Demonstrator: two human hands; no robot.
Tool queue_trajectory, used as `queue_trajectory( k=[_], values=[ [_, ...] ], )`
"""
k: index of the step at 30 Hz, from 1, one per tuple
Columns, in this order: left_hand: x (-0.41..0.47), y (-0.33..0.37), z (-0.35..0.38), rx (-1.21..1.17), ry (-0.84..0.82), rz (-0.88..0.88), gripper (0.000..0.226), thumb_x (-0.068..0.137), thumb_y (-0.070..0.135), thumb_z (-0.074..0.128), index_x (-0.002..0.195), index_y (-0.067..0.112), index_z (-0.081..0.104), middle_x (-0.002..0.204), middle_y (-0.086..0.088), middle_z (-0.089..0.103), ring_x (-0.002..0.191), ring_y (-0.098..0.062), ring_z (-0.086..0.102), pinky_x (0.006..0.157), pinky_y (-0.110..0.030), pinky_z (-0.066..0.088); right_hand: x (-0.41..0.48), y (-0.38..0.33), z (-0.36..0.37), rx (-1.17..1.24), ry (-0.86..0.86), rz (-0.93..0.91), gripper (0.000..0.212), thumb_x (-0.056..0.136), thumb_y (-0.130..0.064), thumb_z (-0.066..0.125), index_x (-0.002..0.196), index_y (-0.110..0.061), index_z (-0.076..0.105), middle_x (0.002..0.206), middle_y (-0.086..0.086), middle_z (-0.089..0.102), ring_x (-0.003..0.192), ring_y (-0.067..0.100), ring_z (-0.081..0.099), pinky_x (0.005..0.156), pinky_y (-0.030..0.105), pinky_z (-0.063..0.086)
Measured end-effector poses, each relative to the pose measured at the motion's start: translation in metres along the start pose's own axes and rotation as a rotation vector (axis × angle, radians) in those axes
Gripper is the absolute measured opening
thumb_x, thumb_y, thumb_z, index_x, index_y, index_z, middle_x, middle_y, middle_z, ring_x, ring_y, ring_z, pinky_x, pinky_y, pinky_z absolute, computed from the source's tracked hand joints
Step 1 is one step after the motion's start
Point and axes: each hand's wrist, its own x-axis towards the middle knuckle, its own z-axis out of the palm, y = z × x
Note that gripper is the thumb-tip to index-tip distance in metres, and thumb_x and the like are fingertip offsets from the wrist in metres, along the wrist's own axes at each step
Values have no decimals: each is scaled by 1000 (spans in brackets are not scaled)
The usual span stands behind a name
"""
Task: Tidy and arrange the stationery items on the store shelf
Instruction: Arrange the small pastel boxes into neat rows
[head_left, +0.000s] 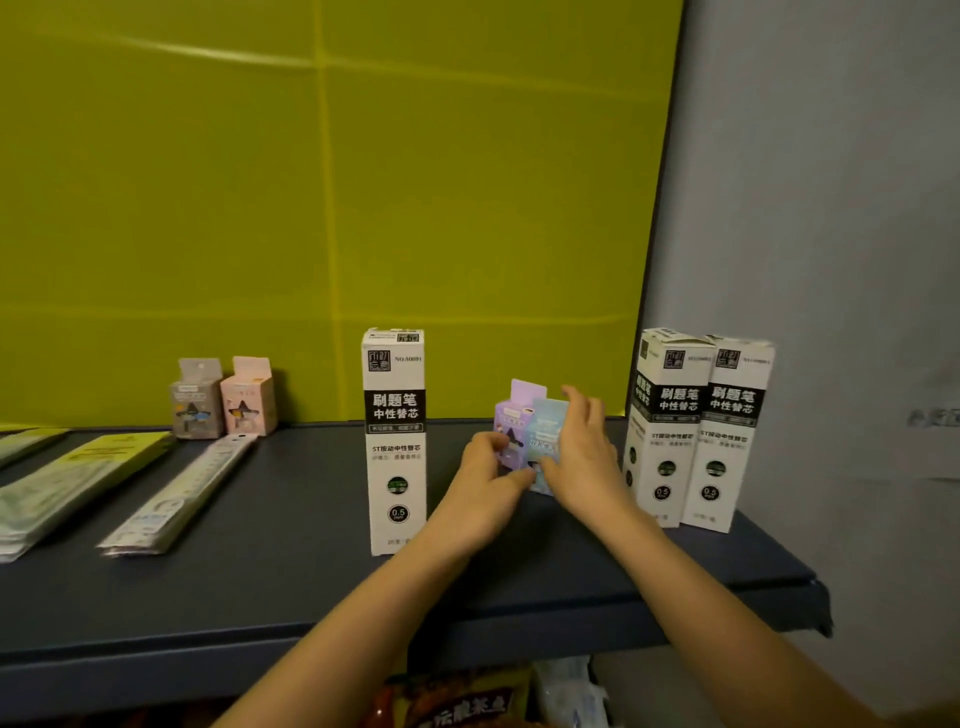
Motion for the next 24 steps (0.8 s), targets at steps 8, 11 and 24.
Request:
queue_trajectory(
  k=[8,11,24],
  values=[
    [37,14,9,-107,180,-123,51,89,1,47,133,4,22,120,-11,49,99,-18,48,72,-24,42,-42,15,-38,177,118,-167,65,82,-12,66,135,-20,30,133,2,41,115,5,41,88,17,37],
    [51,12,16,-47,205,-177,68,84,7,59,137,3,16,135,-16,42,120,-27,47,87,-32,39,-57,27,-55,335,68,-129,64,80,-10,68,131,-26,33,131,1,47,116,10,49,96,30,48],
    [74,7,30,60,109,-174,44,68,7,76,108,12,59,118,-14,63,102,-25,60,89,-38,52,-76,47,-80,497,-31,-54,65,79,-8,67,105,-55,30,128,1,54,115,17,56,85,33,55]
  ],
)
